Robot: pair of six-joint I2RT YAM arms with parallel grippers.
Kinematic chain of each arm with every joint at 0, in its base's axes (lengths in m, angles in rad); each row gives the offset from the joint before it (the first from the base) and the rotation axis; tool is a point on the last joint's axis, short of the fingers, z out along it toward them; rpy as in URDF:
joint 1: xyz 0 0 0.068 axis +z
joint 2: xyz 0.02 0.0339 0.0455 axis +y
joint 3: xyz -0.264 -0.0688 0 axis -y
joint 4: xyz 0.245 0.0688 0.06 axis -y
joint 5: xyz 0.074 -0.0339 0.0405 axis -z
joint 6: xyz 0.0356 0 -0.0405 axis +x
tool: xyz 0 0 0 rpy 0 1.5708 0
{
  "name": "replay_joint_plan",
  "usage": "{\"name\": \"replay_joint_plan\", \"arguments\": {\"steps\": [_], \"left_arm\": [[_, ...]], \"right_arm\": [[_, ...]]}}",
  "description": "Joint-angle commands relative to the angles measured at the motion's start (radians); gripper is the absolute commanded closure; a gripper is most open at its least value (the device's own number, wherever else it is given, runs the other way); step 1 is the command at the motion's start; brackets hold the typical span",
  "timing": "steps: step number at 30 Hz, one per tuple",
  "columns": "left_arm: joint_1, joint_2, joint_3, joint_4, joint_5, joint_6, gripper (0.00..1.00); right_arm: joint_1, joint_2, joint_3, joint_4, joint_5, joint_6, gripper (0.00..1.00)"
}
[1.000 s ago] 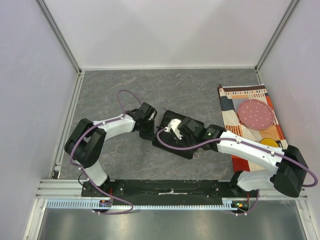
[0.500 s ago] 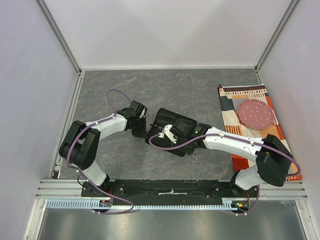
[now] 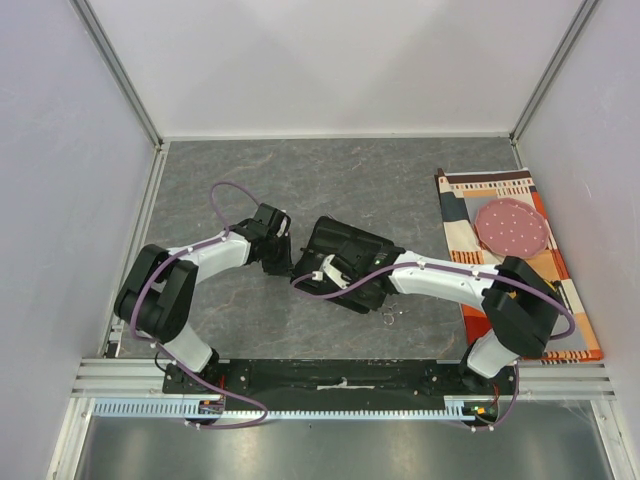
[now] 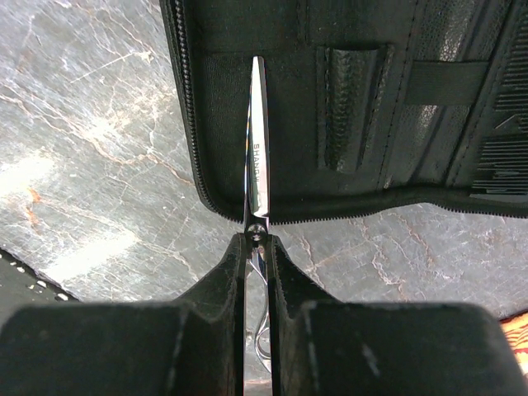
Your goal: Sort the hair-cutting tools
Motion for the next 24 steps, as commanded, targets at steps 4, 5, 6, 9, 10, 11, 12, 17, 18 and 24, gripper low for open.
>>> {"name": "replay_joint_plan", "arguments": {"steps": [4, 5, 6, 9, 10, 11, 12, 17, 18, 24], "left_arm": [[0.008, 0.015, -0.038, -0.016, -0.047, 0.047, 0.96], [0.008, 0.015, -0.039, -0.015, -0.047, 0.047, 0.96], [0.008, 0.016, -0.041, -0.015, -0.049, 0.047, 0.96], [0.008, 0.023, -0.042, -0.012, -0.043, 0.047, 0.97], [0.007, 0.023, -0.041, -0.01, -0.041, 0.047, 0.97], [0.007, 0.024, -0.042, -0.01, -0.041, 0.047, 0.97], [0.007, 0.026, -0.042, -0.01, -0.043, 0.047, 0.97], [0.007, 0.029, -0.038, -0.01, -0.041, 0.05, 0.97], [0.005, 0.03, -0.035, -0.01, -0.038, 0.048, 0.98], [0.005, 0.027, -0.032, -0.013, -0.037, 0.051, 0.98]], "right_arm": [[0.003, 0.022, 0.027, 0.08, 0.024, -0.018, 1.0], [0.003, 0.027, 0.024, 0.09, 0.017, -0.018, 1.0], [0.003, 0.029, 0.022, 0.107, 0.018, -0.018, 1.0], [0.002, 0.032, 0.014, 0.144, 0.014, -0.012, 1.0], [0.003, 0.03, 0.011, 0.15, 0.014, -0.007, 1.0], [0.003, 0.029, 0.01, 0.159, 0.017, -0.006, 1.0], [0.002, 0.026, 0.01, 0.173, 0.021, -0.004, 1.0], [0.003, 0.012, -0.01, 0.224, 0.031, 0.0, 1.0], [0.003, 0.013, -0.012, 0.239, 0.015, 0.002, 1.0], [0.003, 0.053, -0.016, 0.296, -0.038, -0.013, 1.0]]}}
